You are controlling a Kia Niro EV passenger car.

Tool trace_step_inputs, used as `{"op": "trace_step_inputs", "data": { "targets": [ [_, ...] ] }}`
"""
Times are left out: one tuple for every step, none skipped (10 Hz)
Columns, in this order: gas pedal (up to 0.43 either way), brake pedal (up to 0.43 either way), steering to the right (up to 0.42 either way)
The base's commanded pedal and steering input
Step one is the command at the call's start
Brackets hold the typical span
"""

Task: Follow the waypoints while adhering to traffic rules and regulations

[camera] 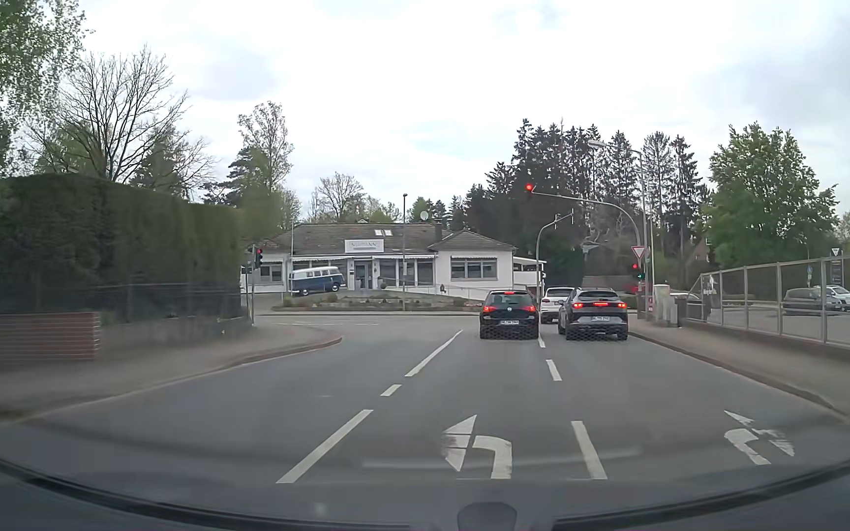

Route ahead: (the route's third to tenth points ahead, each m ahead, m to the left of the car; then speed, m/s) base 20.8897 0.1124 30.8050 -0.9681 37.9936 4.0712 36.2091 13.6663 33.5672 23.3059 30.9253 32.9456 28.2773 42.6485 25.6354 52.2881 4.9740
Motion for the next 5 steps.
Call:
{"op": "trace_step_inputs", "data": {
  "targets": [
    [0.000, 0.000, 0.031],
    [0.000, 0.000, 0.031],
    [0.000, 0.000, 0.032],
    [0.000, 0.000, 0.034],
    [0.000, 0.000, 0.038]
  ]
}}
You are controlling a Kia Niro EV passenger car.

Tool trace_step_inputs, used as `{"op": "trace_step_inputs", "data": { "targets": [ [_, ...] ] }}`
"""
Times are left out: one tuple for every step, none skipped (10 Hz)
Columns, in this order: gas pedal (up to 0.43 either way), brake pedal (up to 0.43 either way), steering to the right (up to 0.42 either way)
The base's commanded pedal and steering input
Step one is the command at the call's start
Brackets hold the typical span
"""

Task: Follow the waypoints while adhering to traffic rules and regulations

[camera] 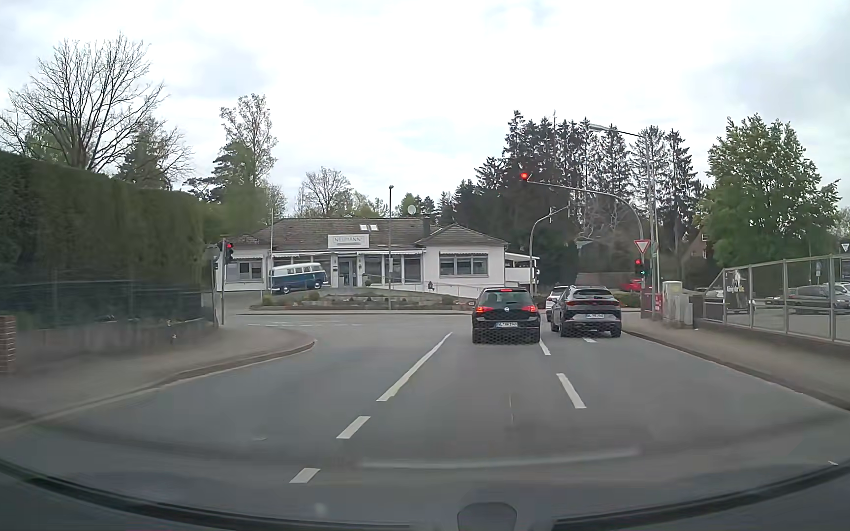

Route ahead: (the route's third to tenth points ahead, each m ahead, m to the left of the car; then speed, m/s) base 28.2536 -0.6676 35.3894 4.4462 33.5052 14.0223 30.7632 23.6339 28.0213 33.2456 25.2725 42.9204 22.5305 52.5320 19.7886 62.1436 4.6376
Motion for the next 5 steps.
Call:
{"op": "trace_step_inputs", "data": {
  "targets": [
    [0.000, 0.000, 0.039],
    [0.000, 0.006, 0.040],
    [0.000, 0.049, 0.040],
    [0.000, 0.098, 0.040],
    [0.000, 0.134, 0.041]
  ]
}}
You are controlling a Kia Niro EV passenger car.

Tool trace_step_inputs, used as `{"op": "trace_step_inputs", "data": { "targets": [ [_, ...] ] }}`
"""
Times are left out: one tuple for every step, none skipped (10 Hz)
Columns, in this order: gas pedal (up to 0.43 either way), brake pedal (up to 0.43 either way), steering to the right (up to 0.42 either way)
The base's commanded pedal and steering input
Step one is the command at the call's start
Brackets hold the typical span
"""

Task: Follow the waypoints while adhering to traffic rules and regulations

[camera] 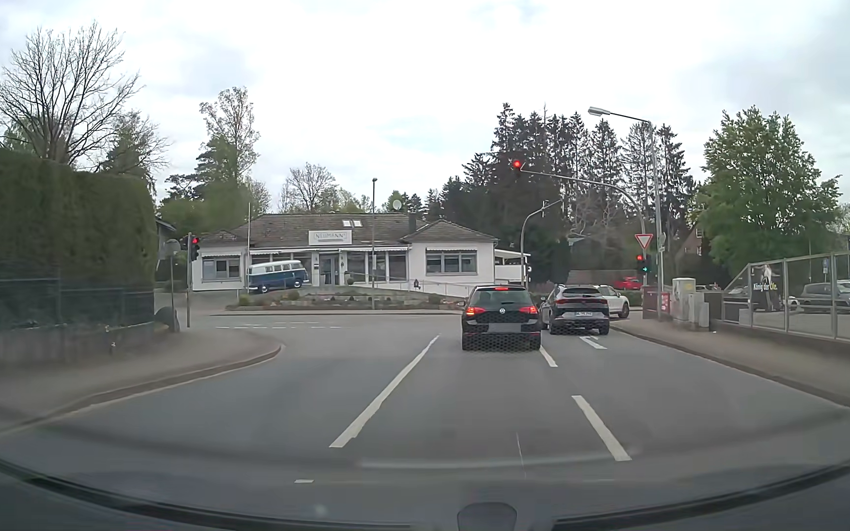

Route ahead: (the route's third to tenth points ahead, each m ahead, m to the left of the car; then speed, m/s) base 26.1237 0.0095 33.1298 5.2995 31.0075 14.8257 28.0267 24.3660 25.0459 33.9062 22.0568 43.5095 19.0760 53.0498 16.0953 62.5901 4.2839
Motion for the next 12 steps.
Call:
{"op": "trace_step_inputs", "data": {
  "targets": [
    [0.000, 0.134, 0.041],
    [0.000, 0.134, 0.042],
    [0.000, 0.134, 0.046],
    [0.000, 0.140, 0.050],
    [0.000, 0.146, 0.050],
    [0.000, 0.146, 0.047],
    [0.000, 0.146, 0.045],
    [0.000, 0.146, 0.045],
    [0.000, 0.152, 0.045],
    [0.000, 0.152, 0.042],
    [0.000, 0.159, 0.037],
    [0.000, 0.165, 0.034]
  ]
}}
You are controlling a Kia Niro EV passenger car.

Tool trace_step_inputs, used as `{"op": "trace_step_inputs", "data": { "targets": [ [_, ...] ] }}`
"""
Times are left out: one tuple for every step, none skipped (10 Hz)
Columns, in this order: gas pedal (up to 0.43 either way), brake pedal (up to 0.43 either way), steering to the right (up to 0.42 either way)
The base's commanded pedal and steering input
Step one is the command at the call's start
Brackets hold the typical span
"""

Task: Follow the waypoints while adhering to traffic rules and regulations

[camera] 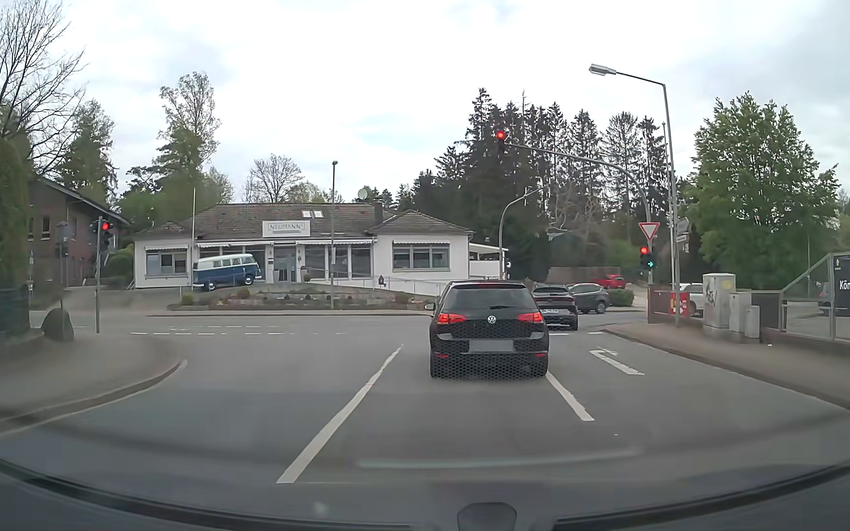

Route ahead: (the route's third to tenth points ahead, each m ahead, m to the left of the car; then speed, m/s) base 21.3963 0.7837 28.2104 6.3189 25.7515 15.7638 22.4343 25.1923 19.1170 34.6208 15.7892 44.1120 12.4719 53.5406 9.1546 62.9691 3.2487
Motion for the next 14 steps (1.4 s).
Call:
{"op": "trace_step_inputs", "data": {
  "targets": [
    [0.000, 0.189, 0.029],
    [0.000, 0.201, 0.028],
    [0.000, 0.201, 0.026],
    [0.000, 0.207, 0.021],
    [0.000, 0.207, 0.014],
    [0.000, 0.201, 0.009],
    [0.000, 0.195, 0.008],
    [0.000, 0.189, 0.008],
    [0.000, 0.189, 0.006],
    [0.000, 0.189, 0.004],
    [0.000, 0.189, 0.003],
    [0.000, 0.189, 0.003],
    [0.000, 0.189, 0.003],
    [0.000, 0.189, 0.003]
  ]
}}
